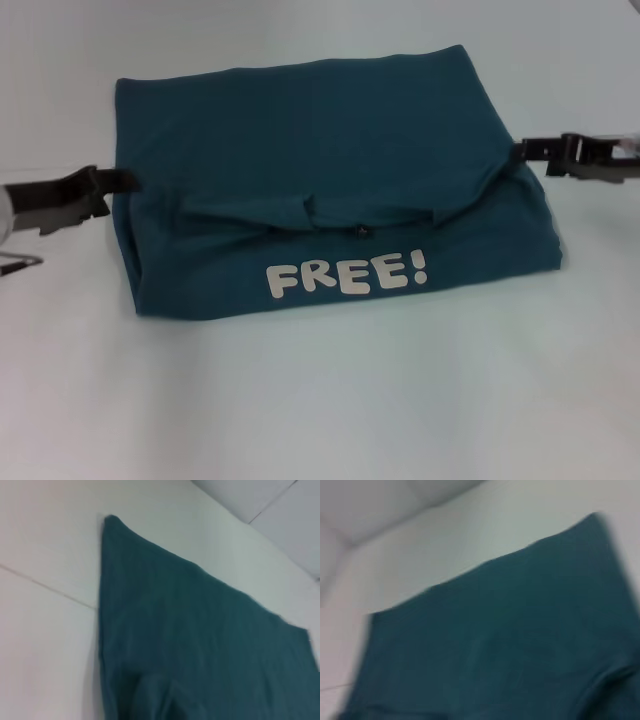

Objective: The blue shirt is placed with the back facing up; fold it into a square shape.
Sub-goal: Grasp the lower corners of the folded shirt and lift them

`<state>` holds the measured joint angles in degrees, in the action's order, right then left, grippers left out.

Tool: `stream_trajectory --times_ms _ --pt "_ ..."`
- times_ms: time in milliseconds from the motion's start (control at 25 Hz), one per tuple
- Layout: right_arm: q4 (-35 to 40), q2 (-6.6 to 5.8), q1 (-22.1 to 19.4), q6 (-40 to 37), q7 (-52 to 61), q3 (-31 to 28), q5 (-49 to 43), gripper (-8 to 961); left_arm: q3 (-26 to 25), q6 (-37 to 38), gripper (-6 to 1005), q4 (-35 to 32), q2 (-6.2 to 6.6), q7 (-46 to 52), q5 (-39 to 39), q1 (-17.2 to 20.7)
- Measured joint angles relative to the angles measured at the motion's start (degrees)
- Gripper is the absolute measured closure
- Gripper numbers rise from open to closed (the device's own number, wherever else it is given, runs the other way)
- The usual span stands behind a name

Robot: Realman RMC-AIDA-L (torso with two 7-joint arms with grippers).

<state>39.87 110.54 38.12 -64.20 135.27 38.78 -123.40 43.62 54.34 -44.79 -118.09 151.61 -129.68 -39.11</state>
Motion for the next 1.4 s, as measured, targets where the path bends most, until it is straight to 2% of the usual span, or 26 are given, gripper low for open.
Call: stream_trajectory --times_ms 80,120,280,480,640,880,1040,1400 --pt "0.0 0.06 -1.2 -2.2 -1.7 -0.7 2.6 212 0.0 2.6 417 -1.5 -0.25 -1.8 3.9 3.0" --pt "-0.1 0.06 -2.6 -4.8 -3.5 -1.4 6.1 201 0.0 3.8 380 -1.8 -0.28 -2.4 5.6 4.4" --pt "-0.5 0.56 -7.5 -11.7 -6.8 -2.3 13.6 155 -0.1 7.7 390 -1.8 -0.09 -3.5 8.9 8.0" --pt "-2.2 0.86 -9.9 -14.9 -7.8 -2.3 13.4 144 -0.6 9.3 389 -0.3 -0.40 -5.5 10.7 10.5" --pt "-3.4 0.83 -10.5 -15.4 -9.2 -2.9 13.6 143 -0.6 9.2 390 1.8 -0.42 -9.3 11.1 10.6" --pt "-3.5 0.88 -10.2 -15.1 -10.1 -3.1 13.6 143 0.0 7.1 388 5.7 -0.41 -20.4 9.8 8.3" --pt "-4.0 0.93 -10.2 -15.0 -10.5 -3.2 13.7 144 0.0 4.4 387 7.5 -0.52 -22.0 9.0 7.9" --pt "-4.2 1.21 -10.6 -14.9 -10.5 -4.8 13.8 146 0.1 4.1 389 8.0 -1.19 -22.6 8.6 7.7"
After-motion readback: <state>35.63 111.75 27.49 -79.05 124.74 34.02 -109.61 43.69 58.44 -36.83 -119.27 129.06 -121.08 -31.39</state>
